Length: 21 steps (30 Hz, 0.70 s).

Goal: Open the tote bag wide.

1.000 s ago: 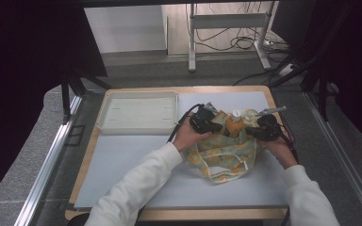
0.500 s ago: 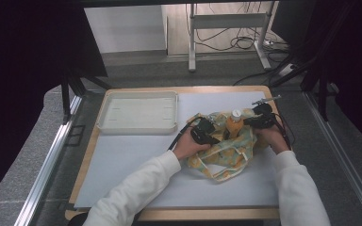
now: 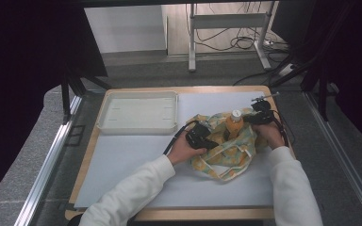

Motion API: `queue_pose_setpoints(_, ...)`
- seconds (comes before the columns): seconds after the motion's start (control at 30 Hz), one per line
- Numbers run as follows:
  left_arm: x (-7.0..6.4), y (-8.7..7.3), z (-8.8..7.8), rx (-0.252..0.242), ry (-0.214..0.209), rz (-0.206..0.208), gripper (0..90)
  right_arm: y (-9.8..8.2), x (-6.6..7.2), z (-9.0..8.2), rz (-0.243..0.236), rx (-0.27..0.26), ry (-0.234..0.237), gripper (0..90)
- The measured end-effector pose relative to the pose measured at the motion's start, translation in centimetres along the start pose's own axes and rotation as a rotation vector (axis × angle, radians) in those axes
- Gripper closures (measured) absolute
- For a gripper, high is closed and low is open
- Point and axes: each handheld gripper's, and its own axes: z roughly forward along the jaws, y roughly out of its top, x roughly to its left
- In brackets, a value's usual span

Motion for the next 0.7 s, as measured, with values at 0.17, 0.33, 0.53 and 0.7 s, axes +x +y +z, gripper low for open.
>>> queue_pose_setpoints(0.17,-0.3,0.7,-2.3,-0.079,0.007,0.012,88.6,-0.2,0.9,-2.7,-0.031,-0.104,0.013,89.1)
queue_pose_setpoints(0.33,-1.1,0.9,-5.1,-0.130,0.040,0.023,88.5,-1.3,1.9,-5.4,-0.064,-0.170,0.007,89.1)
queue_pose_setpoints(0.53,-1.9,-0.3,-7.4,-0.146,0.103,0.032,88.3,-3.1,2.6,-8.1,-0.074,-0.247,0.018,89.1)
queue_pose_setpoints(0.7,-2.1,-1.8,-8.8,-0.154,0.123,0.012,87.5,-4.7,3.3,-9.7,-0.101,-0.273,0.039,89.0)
